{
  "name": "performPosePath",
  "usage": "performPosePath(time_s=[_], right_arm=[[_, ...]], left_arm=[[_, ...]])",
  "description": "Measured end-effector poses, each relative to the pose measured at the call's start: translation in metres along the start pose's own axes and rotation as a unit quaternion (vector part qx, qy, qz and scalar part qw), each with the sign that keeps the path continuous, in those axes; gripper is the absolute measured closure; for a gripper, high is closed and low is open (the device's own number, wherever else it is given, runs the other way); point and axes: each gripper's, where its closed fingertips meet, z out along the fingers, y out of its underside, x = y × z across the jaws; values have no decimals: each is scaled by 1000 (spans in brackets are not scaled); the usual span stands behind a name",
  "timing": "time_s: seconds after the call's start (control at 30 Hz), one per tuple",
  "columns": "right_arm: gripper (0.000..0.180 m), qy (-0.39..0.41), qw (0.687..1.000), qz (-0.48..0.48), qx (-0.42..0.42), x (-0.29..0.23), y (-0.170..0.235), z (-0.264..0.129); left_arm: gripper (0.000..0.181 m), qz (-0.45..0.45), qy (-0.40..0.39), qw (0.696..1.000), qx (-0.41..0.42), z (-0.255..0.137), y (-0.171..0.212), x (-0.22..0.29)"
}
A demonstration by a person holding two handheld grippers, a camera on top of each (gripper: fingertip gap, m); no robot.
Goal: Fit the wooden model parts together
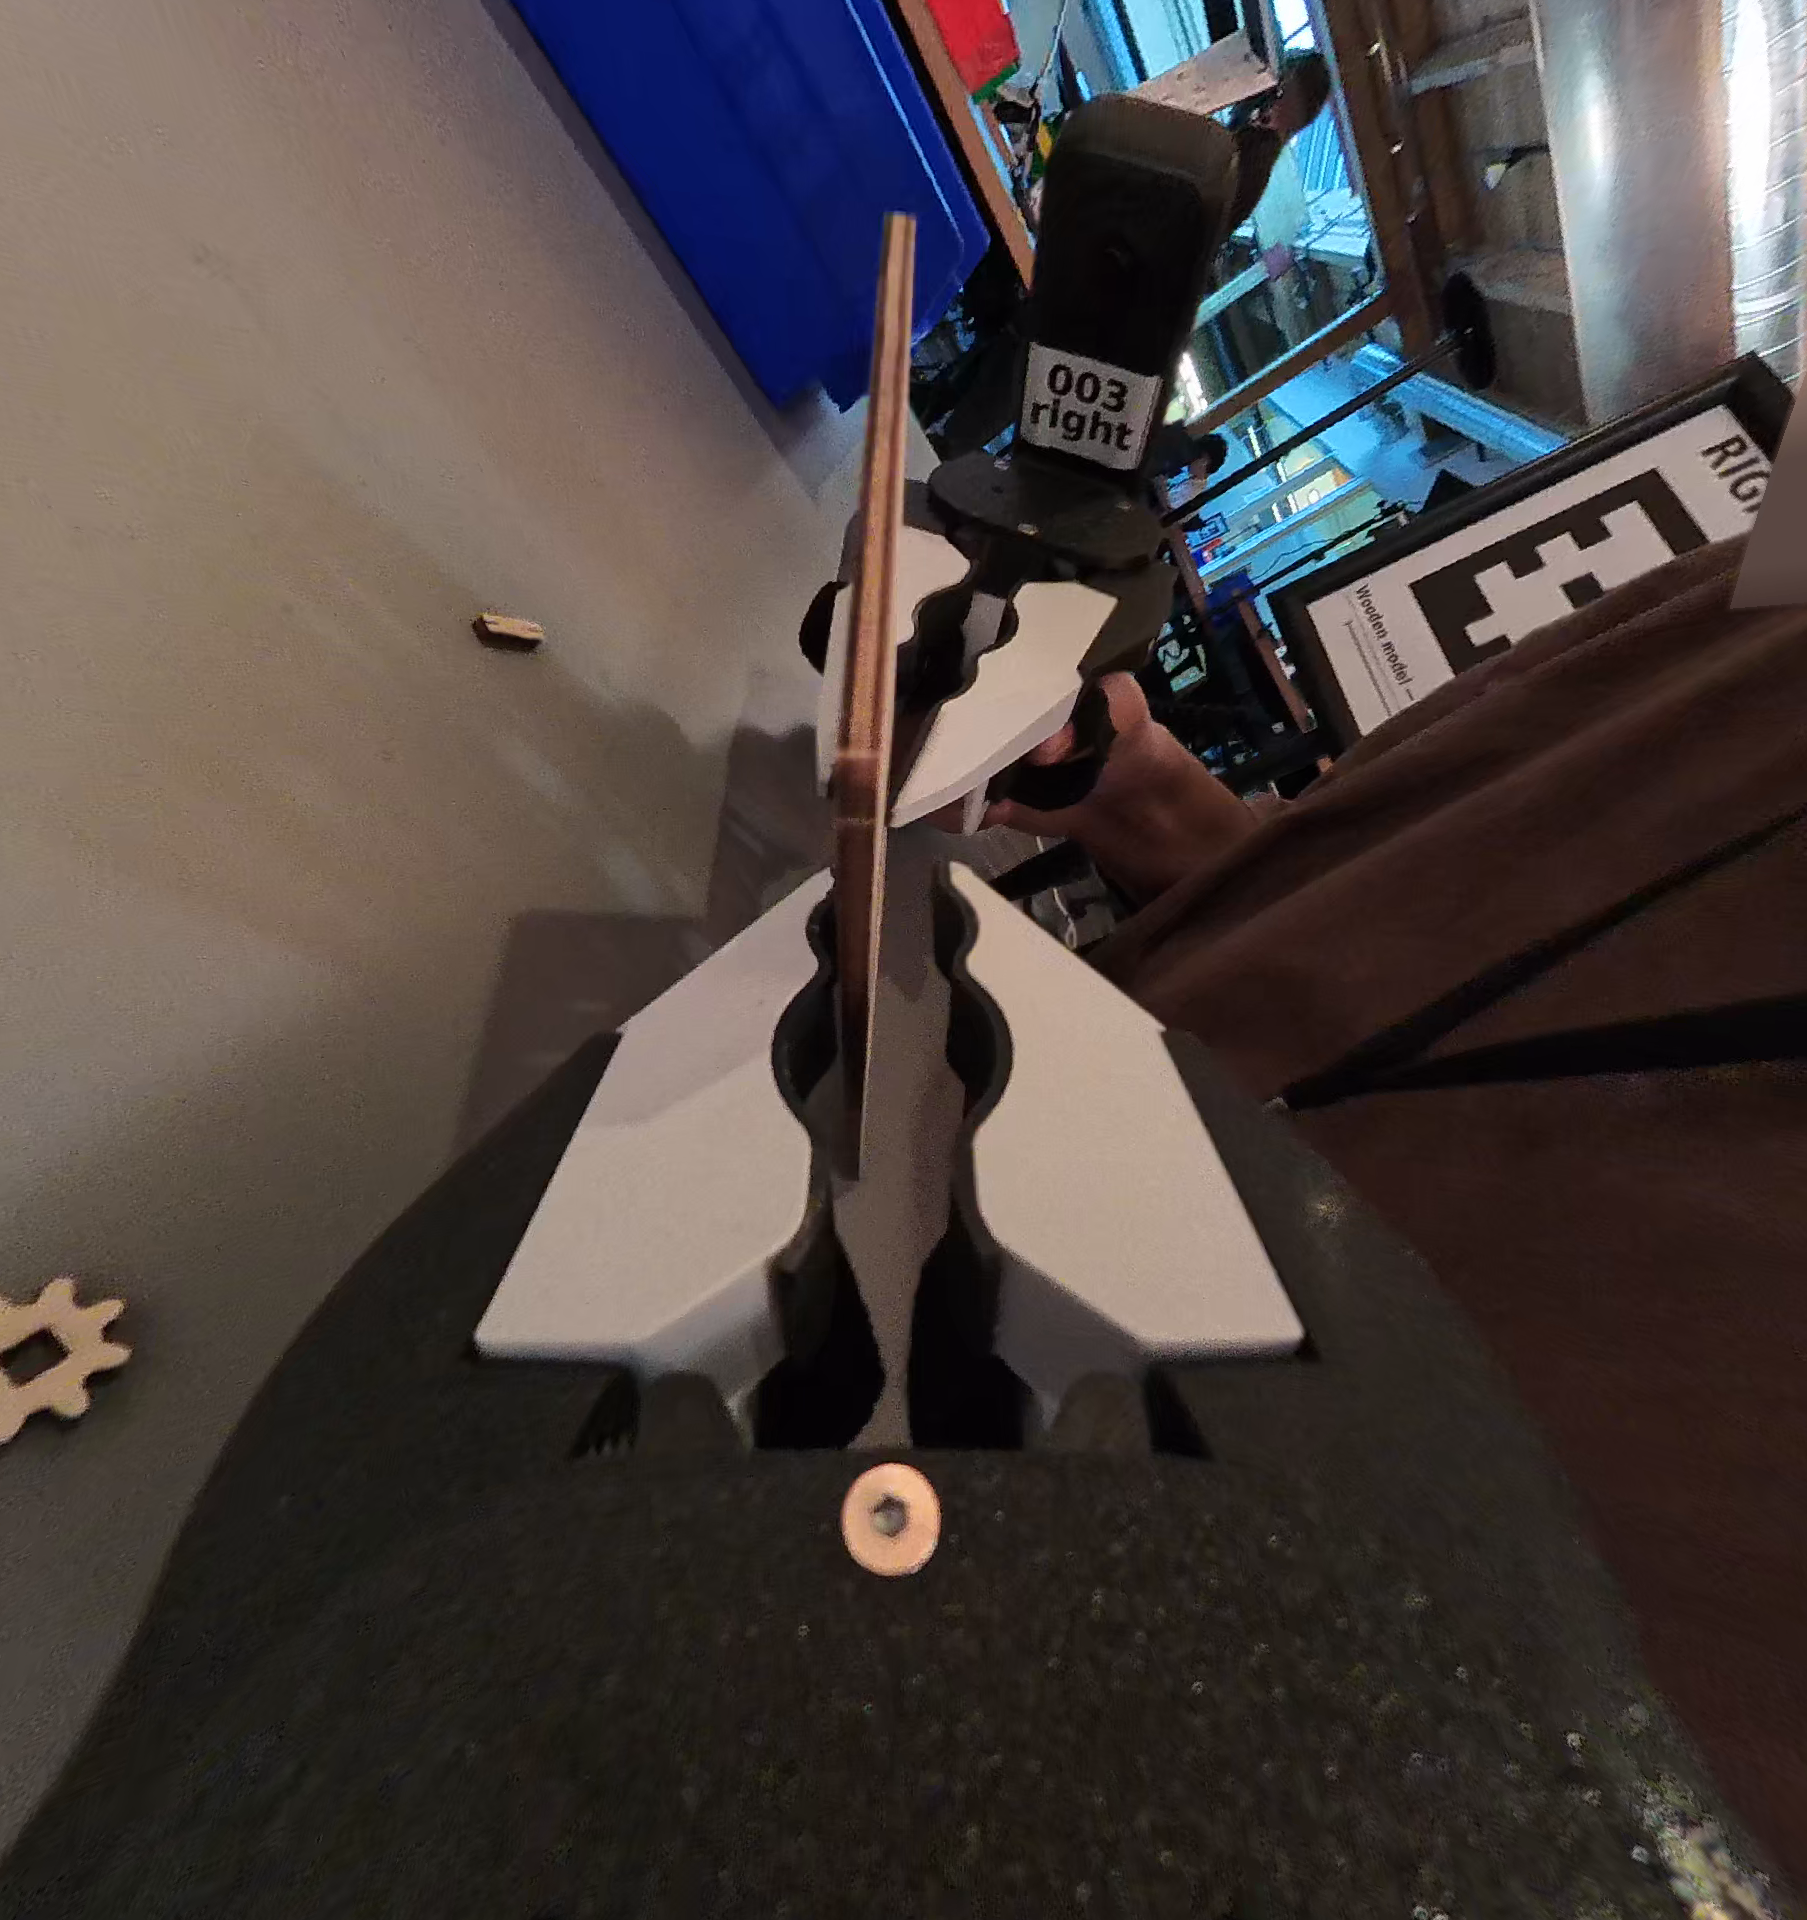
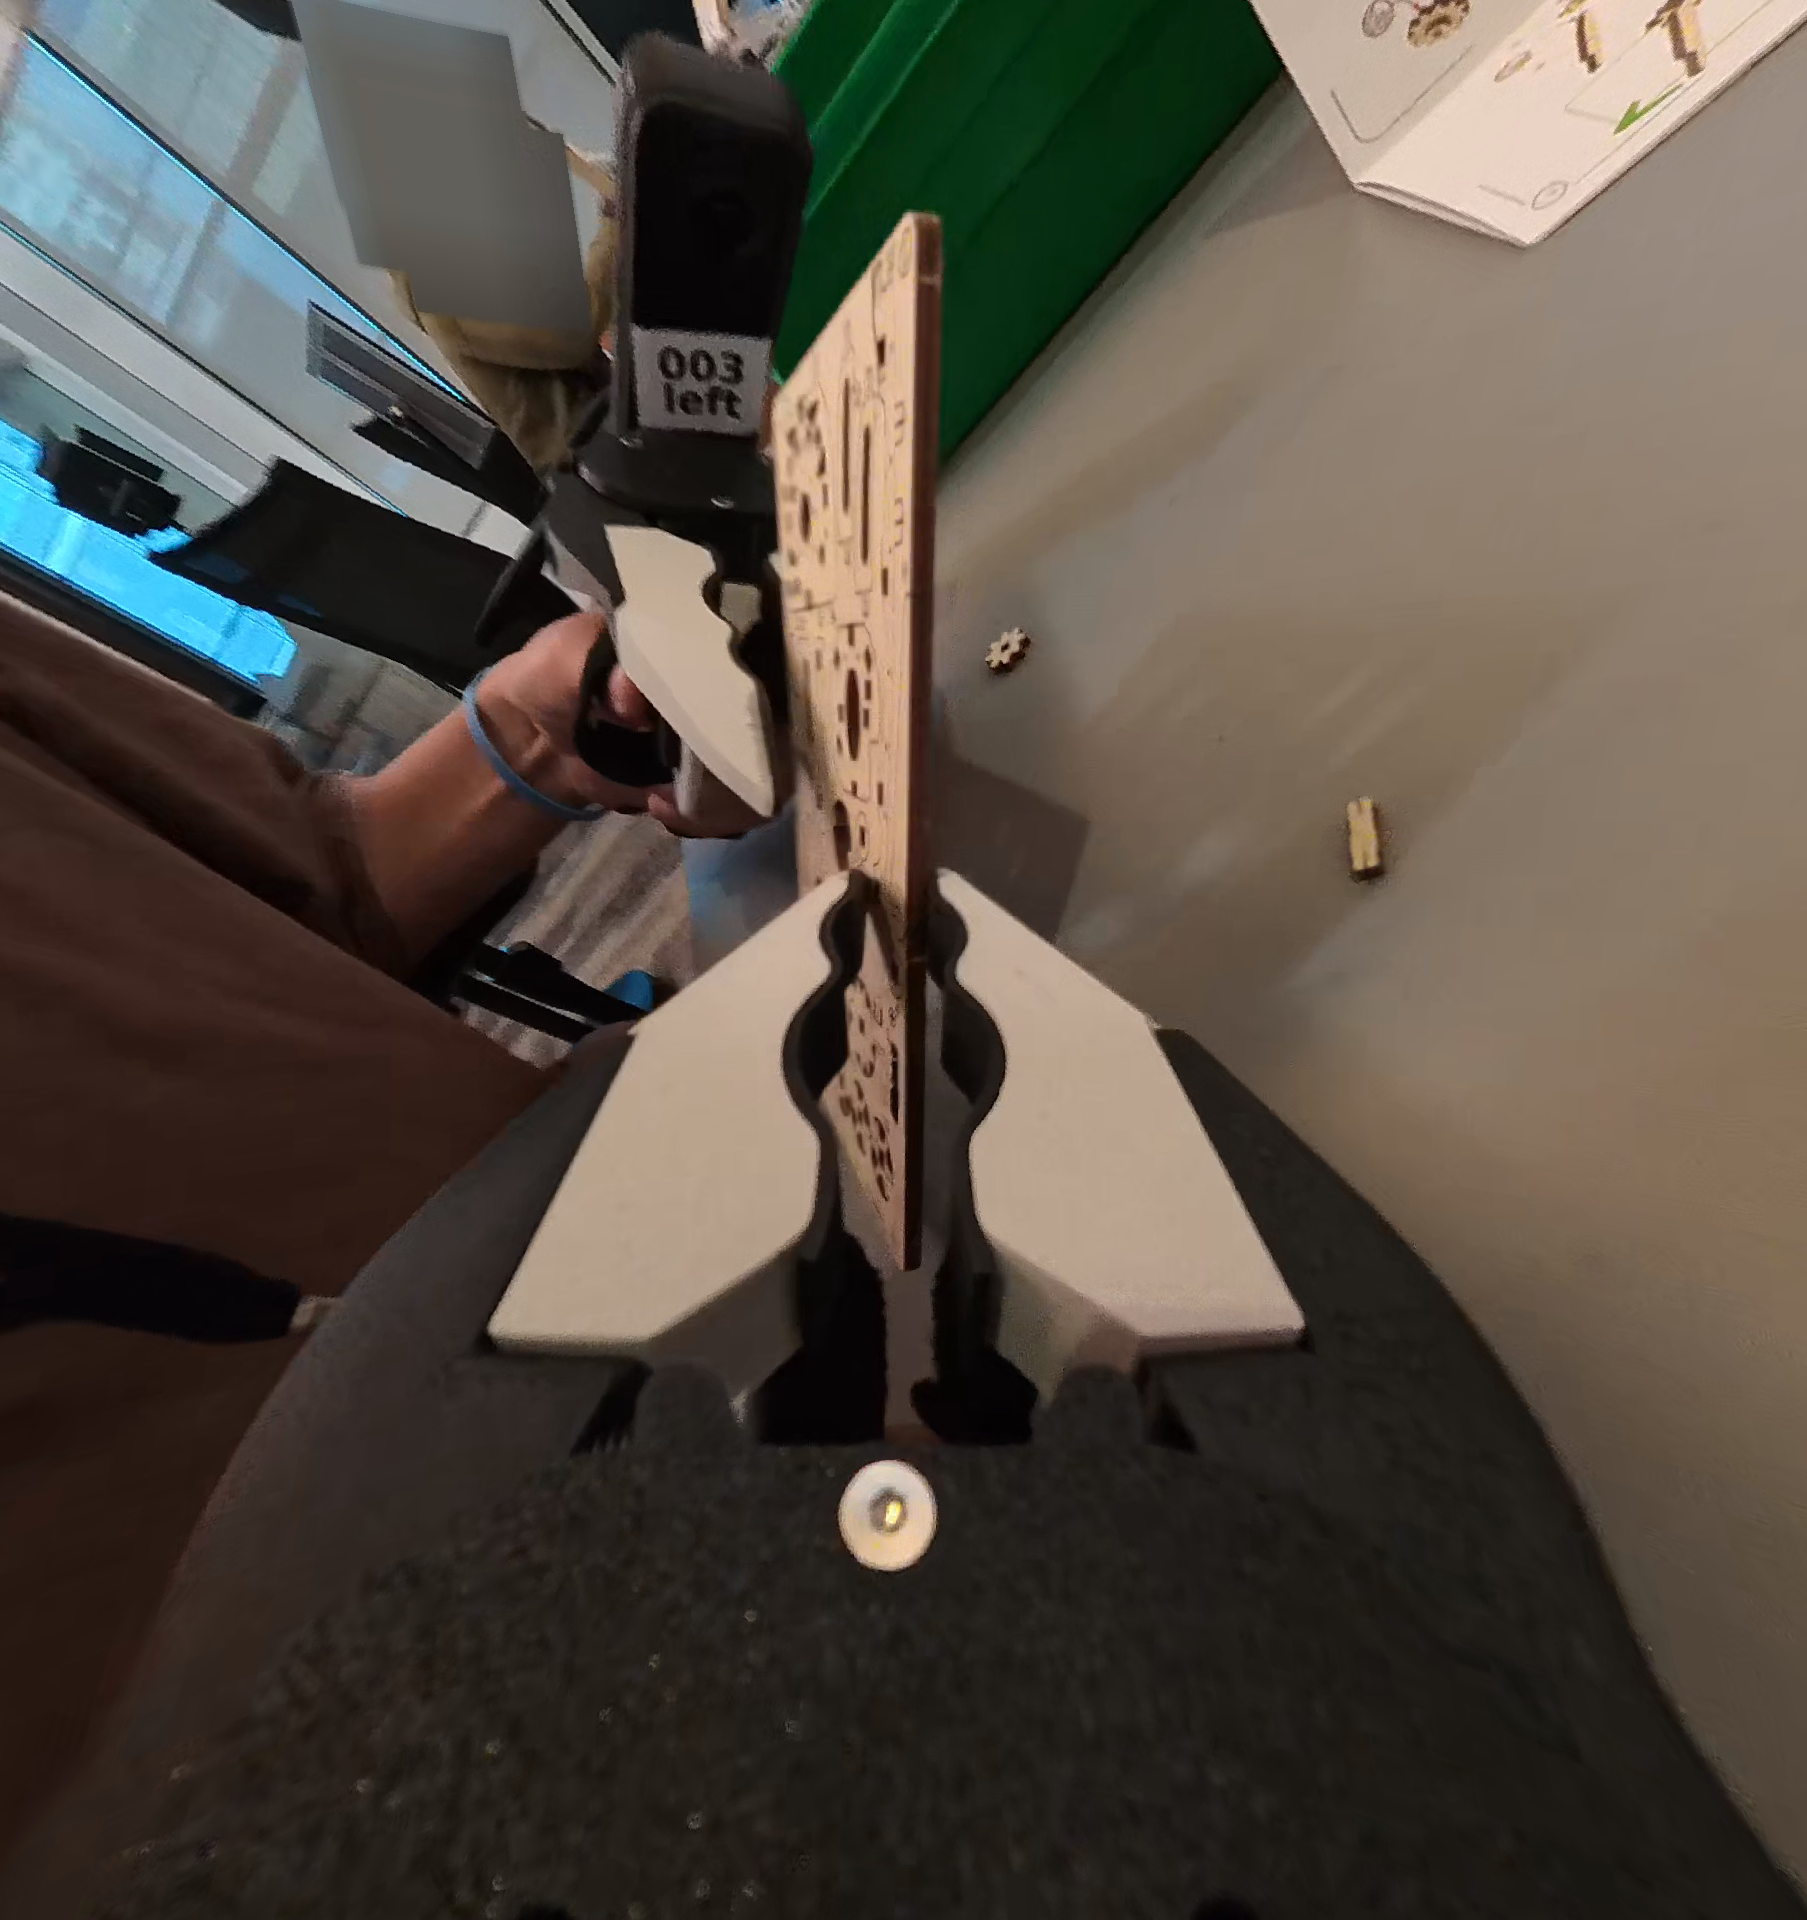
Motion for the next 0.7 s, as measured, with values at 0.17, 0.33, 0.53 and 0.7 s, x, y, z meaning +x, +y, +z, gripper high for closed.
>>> performPosePath(time_s=[0.17,0.33,0.53,0.7], right_arm=[[177,-81,992,58,73,-15,-22,-13],[177,-121,977,108,136,-14,-40,-25],[177,-91,982,86,138,-13,-40,-16],[176,-58,989,89,108,-3,-29,-11]], left_arm=[[164,-8,37,999,3,-1,0,7],[166,2,42,999,6,4,-2,11],[177,8,33,999,20,15,-8,13],[179,-21,14,1000,7,13,-3,3]])
